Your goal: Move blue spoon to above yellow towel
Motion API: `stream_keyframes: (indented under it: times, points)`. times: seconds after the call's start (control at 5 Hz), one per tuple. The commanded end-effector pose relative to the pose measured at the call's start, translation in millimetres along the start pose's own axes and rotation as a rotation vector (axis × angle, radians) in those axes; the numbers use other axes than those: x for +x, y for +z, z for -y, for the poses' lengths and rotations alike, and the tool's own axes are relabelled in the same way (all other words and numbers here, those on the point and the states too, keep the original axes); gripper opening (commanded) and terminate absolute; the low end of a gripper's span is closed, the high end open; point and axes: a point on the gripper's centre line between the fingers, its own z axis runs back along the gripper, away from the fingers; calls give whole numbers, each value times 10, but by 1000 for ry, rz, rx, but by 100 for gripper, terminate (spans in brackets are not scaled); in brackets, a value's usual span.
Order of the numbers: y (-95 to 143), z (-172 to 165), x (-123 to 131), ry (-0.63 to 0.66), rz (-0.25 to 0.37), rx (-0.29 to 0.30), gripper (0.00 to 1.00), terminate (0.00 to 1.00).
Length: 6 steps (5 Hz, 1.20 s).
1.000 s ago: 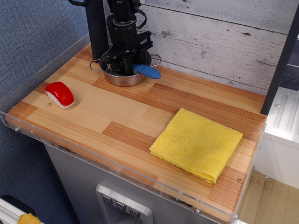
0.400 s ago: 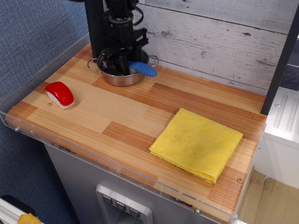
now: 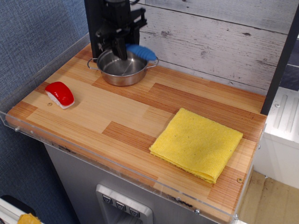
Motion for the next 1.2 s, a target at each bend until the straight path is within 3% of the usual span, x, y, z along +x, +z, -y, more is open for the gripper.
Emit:
stream_keyframes:
  times: [0.0,0.2,0.6,1.0]
  points:
    - [499,16,-210,-77,84,-71,0,0]
    - [477,95,-472,-85,81,-48,0,0]
    - [237,295,-859,3,18,-19,0,0]
    - [-27,456,-1262,-12,29,-9,0,0]
